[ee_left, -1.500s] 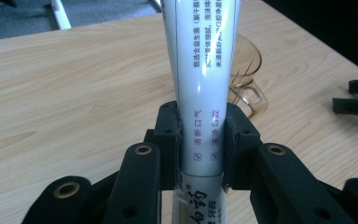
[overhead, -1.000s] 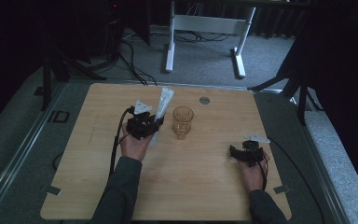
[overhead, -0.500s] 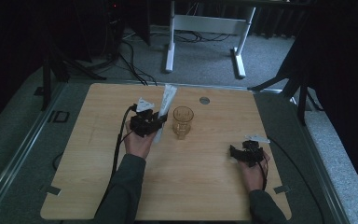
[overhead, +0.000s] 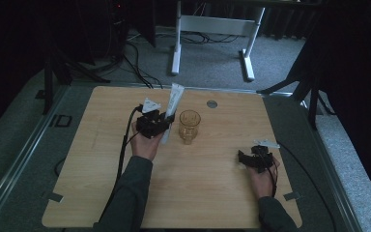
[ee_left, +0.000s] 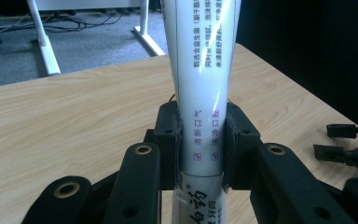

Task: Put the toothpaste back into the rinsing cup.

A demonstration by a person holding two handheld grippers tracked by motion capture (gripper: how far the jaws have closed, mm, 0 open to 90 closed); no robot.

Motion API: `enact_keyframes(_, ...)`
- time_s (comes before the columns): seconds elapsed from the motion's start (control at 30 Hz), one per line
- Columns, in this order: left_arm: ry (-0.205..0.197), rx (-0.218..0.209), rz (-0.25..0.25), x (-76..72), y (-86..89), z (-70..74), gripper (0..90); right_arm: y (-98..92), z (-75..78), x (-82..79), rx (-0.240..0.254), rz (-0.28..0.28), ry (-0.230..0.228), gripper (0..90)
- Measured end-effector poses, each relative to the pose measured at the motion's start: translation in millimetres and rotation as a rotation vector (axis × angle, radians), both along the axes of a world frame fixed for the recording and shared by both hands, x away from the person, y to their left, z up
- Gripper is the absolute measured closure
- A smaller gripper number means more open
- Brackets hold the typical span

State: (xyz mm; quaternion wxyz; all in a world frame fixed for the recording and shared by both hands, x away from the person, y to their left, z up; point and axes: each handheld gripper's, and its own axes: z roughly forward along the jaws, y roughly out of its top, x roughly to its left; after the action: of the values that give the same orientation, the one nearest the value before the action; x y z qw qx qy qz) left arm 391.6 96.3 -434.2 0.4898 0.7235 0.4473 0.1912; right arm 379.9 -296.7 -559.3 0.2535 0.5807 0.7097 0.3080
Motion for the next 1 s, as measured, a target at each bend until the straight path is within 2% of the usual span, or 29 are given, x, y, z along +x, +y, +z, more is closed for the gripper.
enact_keyframes(0.77,-0.028,-0.048,0.002,14.0,-12.5,3.4,71.6,0.0,0.0,0.0,0.0,0.001,0.0,21.3)
enact_keyframes(1.0,-0.03,-0.046,0.001,19.1,-17.9,3.9,72.0,0.0,0.0,0.0,0.0,0.003,0.0,21.3)
